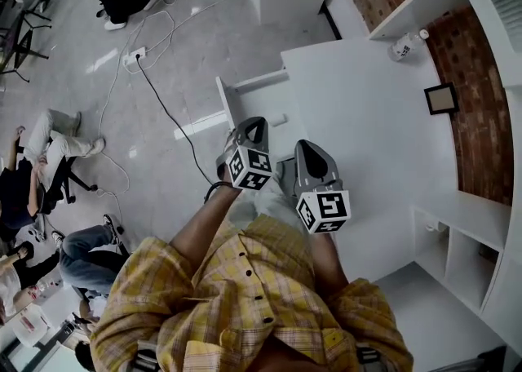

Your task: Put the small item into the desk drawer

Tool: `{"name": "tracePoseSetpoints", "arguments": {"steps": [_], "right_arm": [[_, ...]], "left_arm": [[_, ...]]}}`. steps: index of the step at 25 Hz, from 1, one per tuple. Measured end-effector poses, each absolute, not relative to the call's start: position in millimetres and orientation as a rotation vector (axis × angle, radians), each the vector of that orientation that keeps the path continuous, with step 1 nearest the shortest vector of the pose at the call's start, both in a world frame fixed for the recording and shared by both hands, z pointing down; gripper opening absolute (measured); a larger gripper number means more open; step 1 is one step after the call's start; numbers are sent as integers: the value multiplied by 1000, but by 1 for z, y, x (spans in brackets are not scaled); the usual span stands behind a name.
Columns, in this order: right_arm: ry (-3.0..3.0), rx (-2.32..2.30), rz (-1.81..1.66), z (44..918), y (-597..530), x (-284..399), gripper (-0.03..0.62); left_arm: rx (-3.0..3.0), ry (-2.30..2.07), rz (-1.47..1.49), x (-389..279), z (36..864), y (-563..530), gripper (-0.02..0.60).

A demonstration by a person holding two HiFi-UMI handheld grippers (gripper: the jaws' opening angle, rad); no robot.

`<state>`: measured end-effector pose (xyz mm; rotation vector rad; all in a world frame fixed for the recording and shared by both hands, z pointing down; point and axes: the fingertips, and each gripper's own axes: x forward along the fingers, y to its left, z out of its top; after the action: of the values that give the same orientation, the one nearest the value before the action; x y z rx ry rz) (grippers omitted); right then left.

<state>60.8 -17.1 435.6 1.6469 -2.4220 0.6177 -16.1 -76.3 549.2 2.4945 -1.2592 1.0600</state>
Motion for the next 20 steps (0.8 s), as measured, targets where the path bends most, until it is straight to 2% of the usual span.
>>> {"name": "tracePoseSetpoints", "arguments": {"steps": [20], "right_arm": [[-2546, 1656, 425, 347, -35, 37, -2]], "left_arm": [[2618, -1502, 484, -52, 388, -64, 2]]}}
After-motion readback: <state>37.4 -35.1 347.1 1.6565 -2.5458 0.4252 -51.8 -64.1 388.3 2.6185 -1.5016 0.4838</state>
